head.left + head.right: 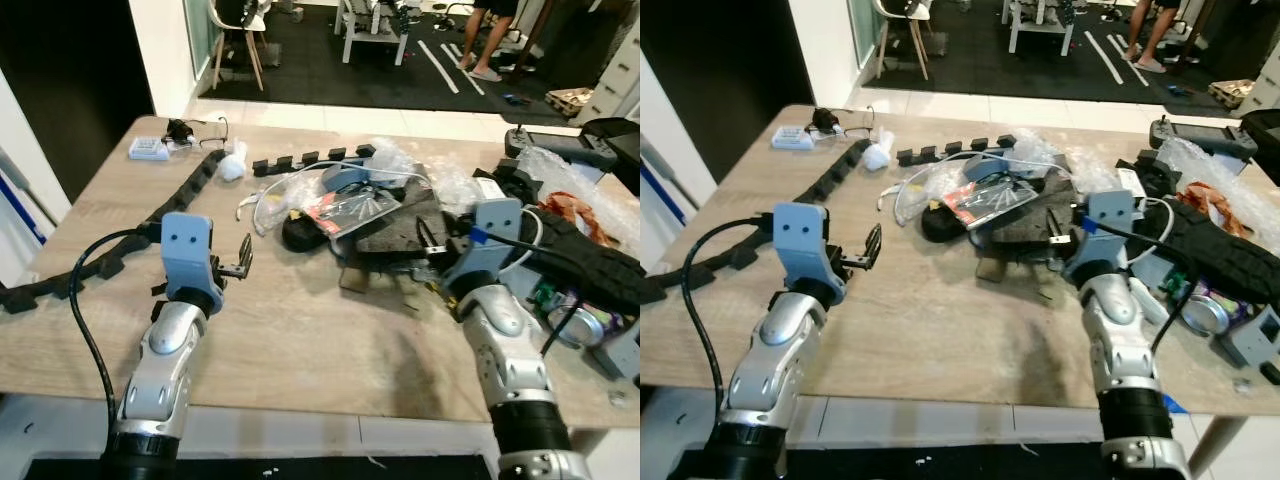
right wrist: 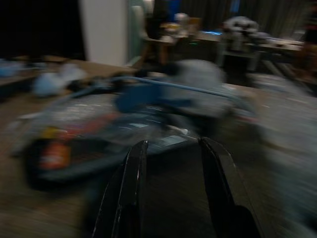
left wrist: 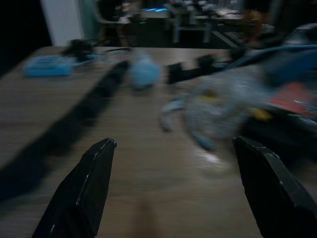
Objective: Picking trash to rubbish bin
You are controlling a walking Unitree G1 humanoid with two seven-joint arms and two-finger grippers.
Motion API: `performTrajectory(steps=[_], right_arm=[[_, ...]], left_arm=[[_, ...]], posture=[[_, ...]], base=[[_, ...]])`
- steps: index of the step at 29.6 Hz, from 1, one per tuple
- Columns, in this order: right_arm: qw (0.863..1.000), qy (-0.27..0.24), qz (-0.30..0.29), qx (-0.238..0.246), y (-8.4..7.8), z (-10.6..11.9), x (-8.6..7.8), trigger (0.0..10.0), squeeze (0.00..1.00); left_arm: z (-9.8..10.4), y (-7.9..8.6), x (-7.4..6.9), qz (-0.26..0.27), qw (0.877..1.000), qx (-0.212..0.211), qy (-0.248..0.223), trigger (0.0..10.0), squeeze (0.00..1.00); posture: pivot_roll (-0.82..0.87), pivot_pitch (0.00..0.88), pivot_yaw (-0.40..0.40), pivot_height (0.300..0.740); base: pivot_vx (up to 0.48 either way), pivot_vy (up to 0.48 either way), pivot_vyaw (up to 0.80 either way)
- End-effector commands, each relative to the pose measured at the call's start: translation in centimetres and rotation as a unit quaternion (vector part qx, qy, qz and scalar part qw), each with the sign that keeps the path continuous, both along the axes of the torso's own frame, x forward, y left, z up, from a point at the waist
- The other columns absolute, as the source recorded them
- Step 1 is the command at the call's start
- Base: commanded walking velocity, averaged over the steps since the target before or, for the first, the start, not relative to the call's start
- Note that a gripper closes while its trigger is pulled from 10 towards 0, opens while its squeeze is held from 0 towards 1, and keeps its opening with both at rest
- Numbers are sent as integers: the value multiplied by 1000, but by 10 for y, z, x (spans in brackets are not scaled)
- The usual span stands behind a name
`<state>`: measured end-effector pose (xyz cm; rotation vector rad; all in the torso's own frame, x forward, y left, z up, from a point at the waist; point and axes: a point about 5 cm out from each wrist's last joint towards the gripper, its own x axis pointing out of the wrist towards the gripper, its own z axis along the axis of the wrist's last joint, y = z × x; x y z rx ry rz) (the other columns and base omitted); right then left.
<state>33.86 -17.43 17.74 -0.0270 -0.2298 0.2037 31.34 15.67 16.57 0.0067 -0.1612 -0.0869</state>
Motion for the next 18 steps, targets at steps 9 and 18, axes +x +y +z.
performTrajectory(steps=[9,18], right_arm=[[1000,6,11,-6,-1,-3,-3,10000,0],[1000,3,22,-7,1,-2,-4,10000,0]], left_arm=[[-3,0,-1,2,1000,3,6,10000,0],[-3,-1,-1,1,1000,1,7,10000,0]], posture=[[-11,116,-35,740],[-14,117,-36,740]], base=[[337,0,103],[325,0,0]])
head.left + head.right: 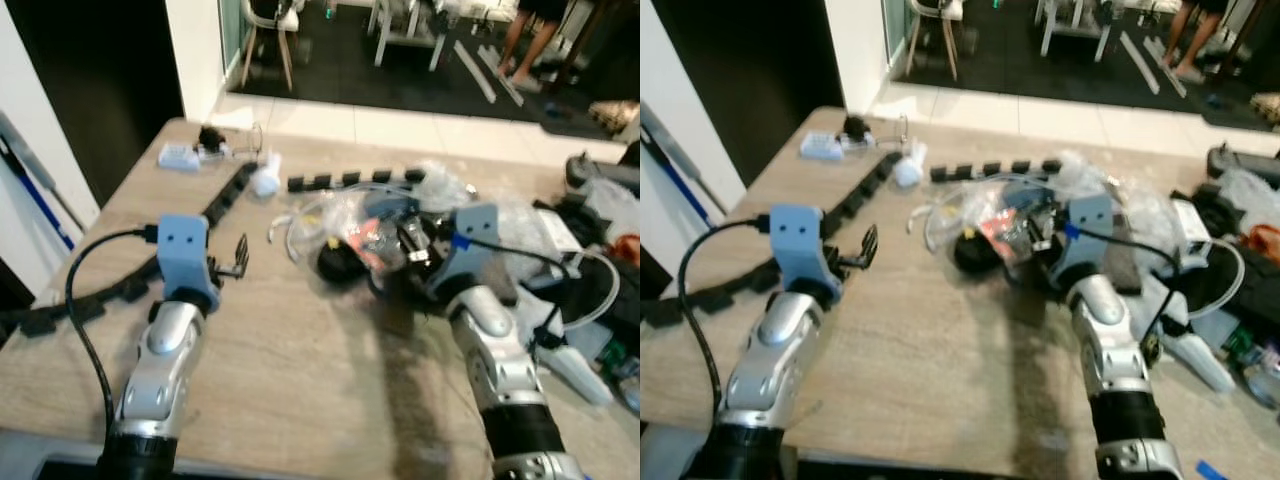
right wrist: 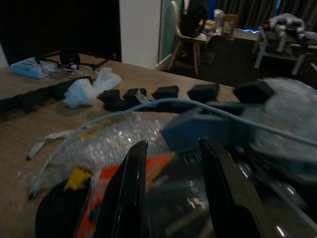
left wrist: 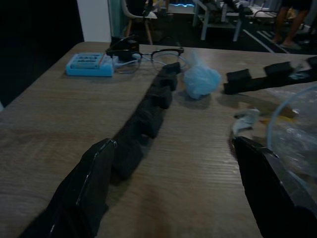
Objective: Picking trash to rubbish bin
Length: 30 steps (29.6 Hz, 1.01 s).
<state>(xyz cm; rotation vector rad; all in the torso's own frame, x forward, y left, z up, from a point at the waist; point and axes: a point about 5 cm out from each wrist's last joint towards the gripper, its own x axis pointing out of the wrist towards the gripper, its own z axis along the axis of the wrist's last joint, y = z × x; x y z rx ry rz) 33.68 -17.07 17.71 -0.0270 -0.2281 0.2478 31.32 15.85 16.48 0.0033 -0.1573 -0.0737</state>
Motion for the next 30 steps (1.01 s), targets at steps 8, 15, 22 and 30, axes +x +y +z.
performTrajectory(steps=[8,15,22,30], right_arm=[[997,-10,64,-48,13,2,-6,10000,0],[988,-26,105,-107,22,8,-9,10000,1000],[975,-18,117,-186,23,15,-7,10000,1000],[969,40,95,-225,6,14,2,10000,1000]], left_arm=[[-1,-5,-3,-12,1000,-13,-4,10000,0],[0,-6,-5,-24,999,-23,-11,10000,0],[-1,-13,-11,-71,997,3,-13,10000,0],[7,-25,-20,-153,987,31,-42,10000,0]], posture=[[-14,124,-40,740],[-12,127,-43,740],[-12,134,-41,740],[-11,147,-42,740]], base=[[111,0,0],[0,0,0],[0,0,0],[0,0,0]])
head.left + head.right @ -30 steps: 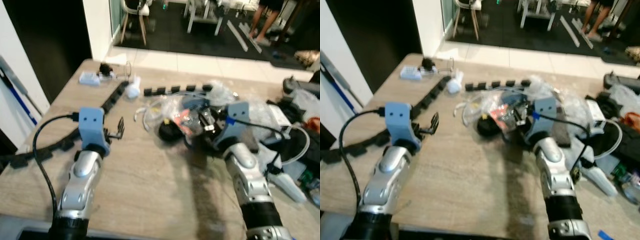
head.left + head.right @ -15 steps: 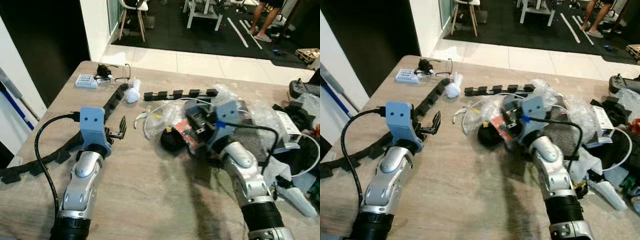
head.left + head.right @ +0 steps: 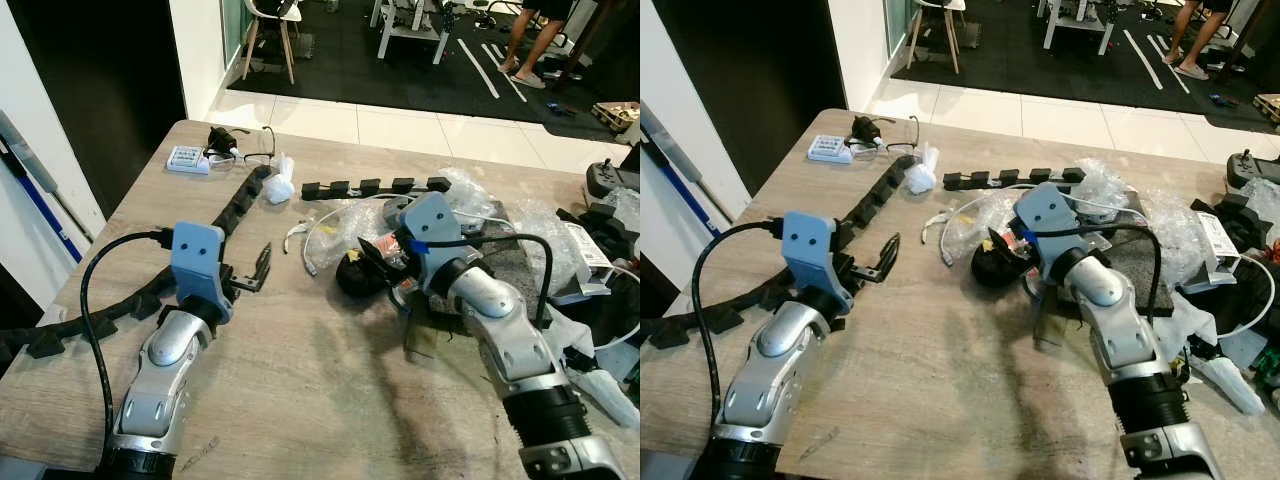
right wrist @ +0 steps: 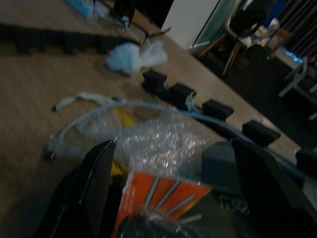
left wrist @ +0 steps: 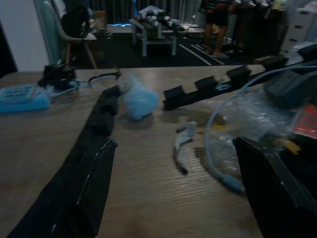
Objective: Picking trash to rubbish bin
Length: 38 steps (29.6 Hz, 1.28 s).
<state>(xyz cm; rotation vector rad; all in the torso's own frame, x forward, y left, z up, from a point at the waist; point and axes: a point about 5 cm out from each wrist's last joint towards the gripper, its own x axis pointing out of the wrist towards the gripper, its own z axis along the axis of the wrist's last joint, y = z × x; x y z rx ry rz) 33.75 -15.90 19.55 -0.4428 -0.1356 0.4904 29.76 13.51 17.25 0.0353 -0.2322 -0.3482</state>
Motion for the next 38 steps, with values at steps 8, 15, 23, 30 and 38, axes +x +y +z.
performTrajectory(steps=[8,15,23,30,38], right_arm=[[996,69,-39,-49,-25,-13,7,10000,467],[993,85,-51,-70,-34,-14,9,10000,0],[987,131,-54,-76,-36,-21,11,10000,0],[980,178,-78,-41,-36,-32,8,0,0],[972,224,-65,-24,-28,-46,-1,0,0]], left_arm=[[8,-22,-14,-105,994,21,-29,10000,0],[10,-31,-18,-138,989,31,-33,10000,0],[11,-31,-19,-145,988,40,-34,10000,0],[8,-30,-23,-155,986,54,-31,10000,0],[11,-31,-20,-161,985,59,-34,10000,0]], posture=[[-17,159,-41,740],[-21,158,-39,740],[-18,167,-49,740],[-26,127,-62,740],[-12,131,-56,740]], base=[[0,0,0],[0,0,0],[0,0,0],[0,0,0],[0,0,0]])
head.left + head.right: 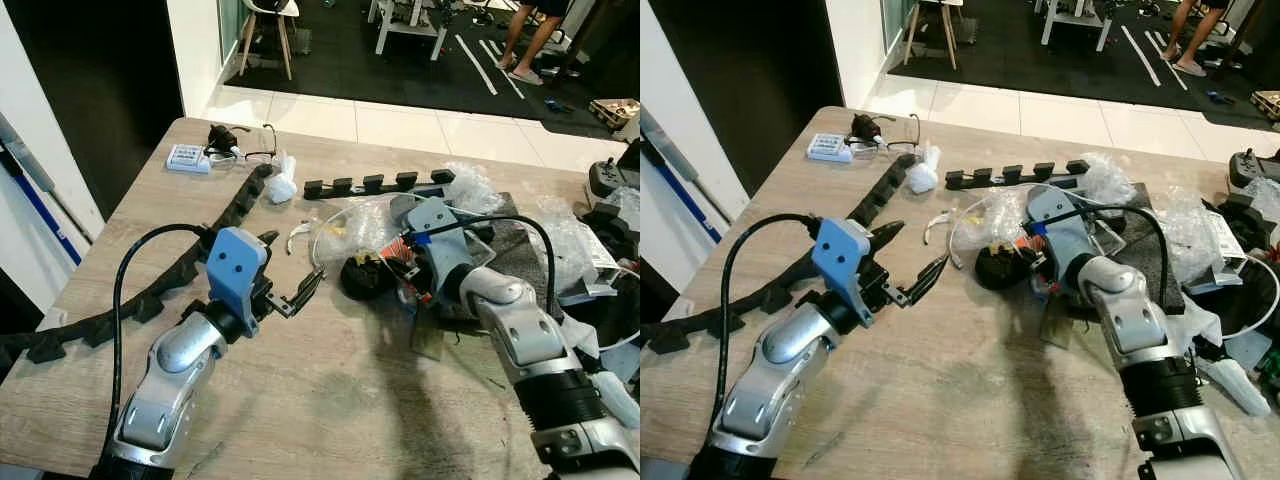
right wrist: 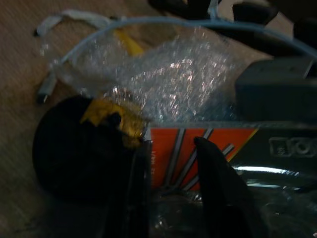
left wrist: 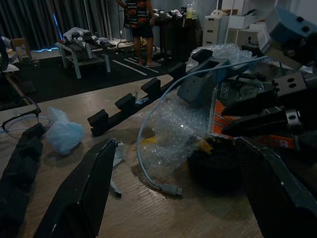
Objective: Picking trash to rubbish bin
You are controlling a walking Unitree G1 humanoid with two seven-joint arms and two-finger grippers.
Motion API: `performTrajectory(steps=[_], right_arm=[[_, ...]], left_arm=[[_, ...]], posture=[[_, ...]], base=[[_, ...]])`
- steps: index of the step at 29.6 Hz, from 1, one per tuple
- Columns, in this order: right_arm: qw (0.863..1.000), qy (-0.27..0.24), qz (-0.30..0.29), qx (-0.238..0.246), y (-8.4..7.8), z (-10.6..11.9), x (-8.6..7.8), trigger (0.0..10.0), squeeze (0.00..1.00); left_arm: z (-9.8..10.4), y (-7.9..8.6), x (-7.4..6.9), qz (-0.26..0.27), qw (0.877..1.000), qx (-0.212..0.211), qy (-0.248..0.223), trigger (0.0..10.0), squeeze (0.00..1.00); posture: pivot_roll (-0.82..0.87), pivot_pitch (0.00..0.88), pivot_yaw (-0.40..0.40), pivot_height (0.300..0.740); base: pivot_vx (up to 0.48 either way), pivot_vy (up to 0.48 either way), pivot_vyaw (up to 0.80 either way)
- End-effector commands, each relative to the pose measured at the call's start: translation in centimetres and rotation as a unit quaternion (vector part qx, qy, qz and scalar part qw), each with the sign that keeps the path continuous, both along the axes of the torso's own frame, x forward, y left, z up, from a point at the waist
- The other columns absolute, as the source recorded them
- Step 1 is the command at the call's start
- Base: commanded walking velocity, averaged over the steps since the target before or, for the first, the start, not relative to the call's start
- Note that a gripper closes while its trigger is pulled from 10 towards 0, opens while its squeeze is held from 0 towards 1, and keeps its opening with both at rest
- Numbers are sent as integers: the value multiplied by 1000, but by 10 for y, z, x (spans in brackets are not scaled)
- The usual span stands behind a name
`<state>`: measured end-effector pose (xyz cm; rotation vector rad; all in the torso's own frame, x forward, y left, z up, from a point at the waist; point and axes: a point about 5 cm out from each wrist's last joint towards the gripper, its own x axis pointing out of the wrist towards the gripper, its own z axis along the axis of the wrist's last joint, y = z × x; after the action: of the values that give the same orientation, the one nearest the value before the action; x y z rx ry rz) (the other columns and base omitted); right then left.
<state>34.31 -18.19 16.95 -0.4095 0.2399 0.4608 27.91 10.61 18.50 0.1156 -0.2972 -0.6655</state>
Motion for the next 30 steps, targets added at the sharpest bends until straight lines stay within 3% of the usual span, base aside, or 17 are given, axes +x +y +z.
performTrajectory(steps=[1,6,10,11,14,15,20,23,24,27,29,30], right_arm=[[998,53,-13,6,-5,-21,-7,0,0],[996,74,19,45,7,-18,-12,0,0],[981,85,79,158,31,3,-16,0,0],[981,85,79,158,31,3,-16,0,0],[958,55,137,244,47,37,-18,0,0],[958,55,137,244,47,37,-18,0,0],[939,-7,143,312,41,81,-13,0,0],[944,-38,126,303,33,91,-9,0,0],[957,-66,97,264,22,95,-4,0,0],[969,-81,77,220,15,94,-1,0,0],[988,-96,30,121,-2,87,5,0,0],[988,-96,30,121,-2,87,5,0,0]], left_arm=[[-2,-2,-2,-8,1000,8,4,10000,0],[-6,-1,-6,-13,1000,18,10,10000,0],[-6,2,-5,-12,1000,24,11,10000,0],[-6,2,-5,-12,1000,24,11,10000,0],[-5,4,-3,-11,999,30,10,10000,0],[-5,4,-3,-11,999,30,10,10000,0],[-4,5,-1,-10,999,30,9,10000,0],[-4,5,-1,-10,999,30,9,10000,0],[-4,4,-1,-11,999,29,9,10000,0],[-4,4,-1,-12,999,29,9,10000,0],[-5,2,-1,-15,999,27,10,10000,0],[-5,2,-1,-15,999,27,10,10000,0]], posture=[[-12,131,-56,740],[-12,132,-55,740],[-11,133,-56,740],[-11,133,-56,740],[-15,134,-52,740],[-15,134,-52,740],[-15,137,-53,740],[-17,136,-53,740],[-21,137,-54,740],[-21,137,-54,740],[-25,136,-53,740],[-25,136,-53,740]], base=[[0,0,0],[0,0,0],[0,0,0],[0,0,0],[0,0,0],[0,0,0],[0,0,0],[0,0,0],[0,0,0],[0,0,0],[0,0,0],[0,0,0]])
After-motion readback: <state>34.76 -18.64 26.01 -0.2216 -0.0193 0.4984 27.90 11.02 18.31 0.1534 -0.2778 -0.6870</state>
